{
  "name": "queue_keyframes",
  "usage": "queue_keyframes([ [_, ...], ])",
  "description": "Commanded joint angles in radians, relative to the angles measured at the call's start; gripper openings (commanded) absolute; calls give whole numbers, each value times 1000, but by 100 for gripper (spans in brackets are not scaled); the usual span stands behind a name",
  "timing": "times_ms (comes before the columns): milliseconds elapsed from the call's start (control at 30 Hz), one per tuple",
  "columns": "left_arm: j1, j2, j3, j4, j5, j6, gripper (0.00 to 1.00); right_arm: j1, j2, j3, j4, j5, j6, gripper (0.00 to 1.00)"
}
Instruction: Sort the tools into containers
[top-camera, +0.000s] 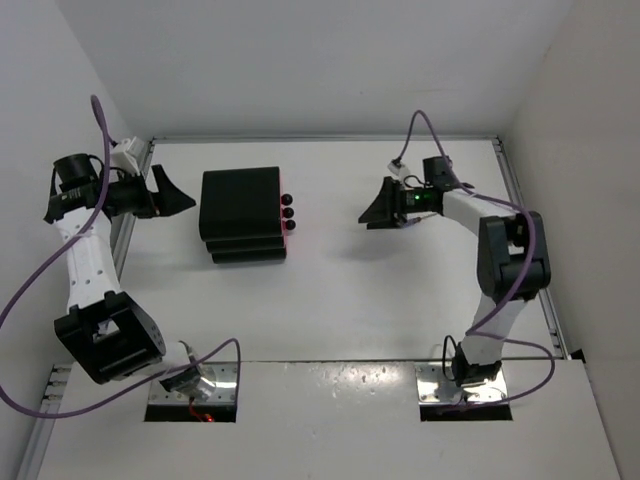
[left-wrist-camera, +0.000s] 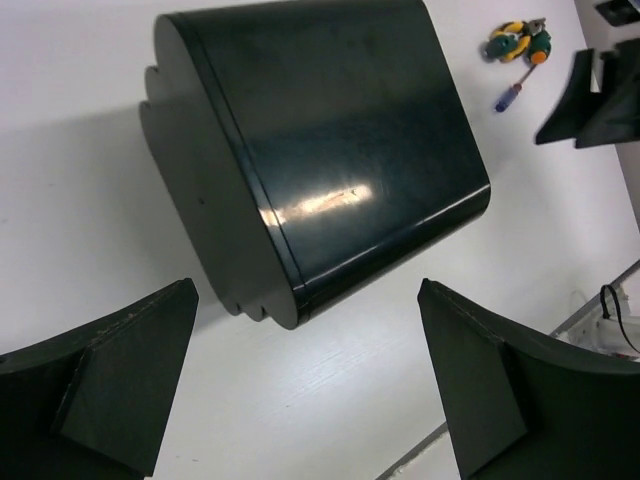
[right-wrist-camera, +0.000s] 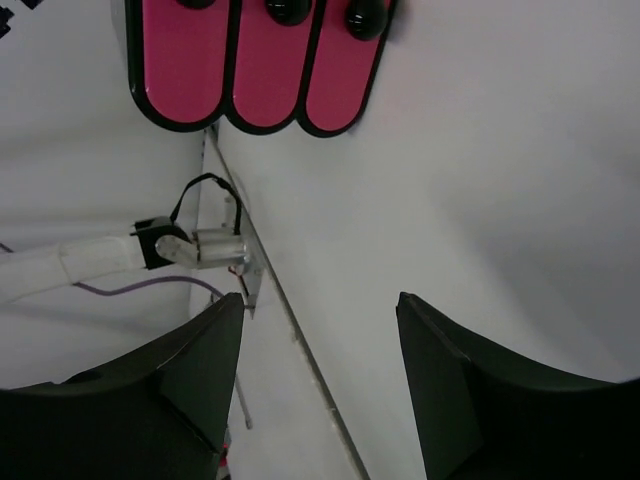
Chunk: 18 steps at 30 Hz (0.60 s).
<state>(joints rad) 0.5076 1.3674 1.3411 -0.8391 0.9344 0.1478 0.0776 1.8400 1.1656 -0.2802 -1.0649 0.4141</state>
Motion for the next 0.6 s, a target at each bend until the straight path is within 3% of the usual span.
queue_keyframes([
  [0,-43,-19,-31,4,-5,-28,99,75,99,80,229,-47,207,63],
  [267,-181,-1,-72,150,-215,-140,99,198,295,111,548,-41,466,62],
  [400,-210,28,-94,185,-267,-159,99,237,398,144,763,-41,671,62],
  [567,-241,53,-114,207,-321,-168,99,257,484,177,900,47,798,59],
])
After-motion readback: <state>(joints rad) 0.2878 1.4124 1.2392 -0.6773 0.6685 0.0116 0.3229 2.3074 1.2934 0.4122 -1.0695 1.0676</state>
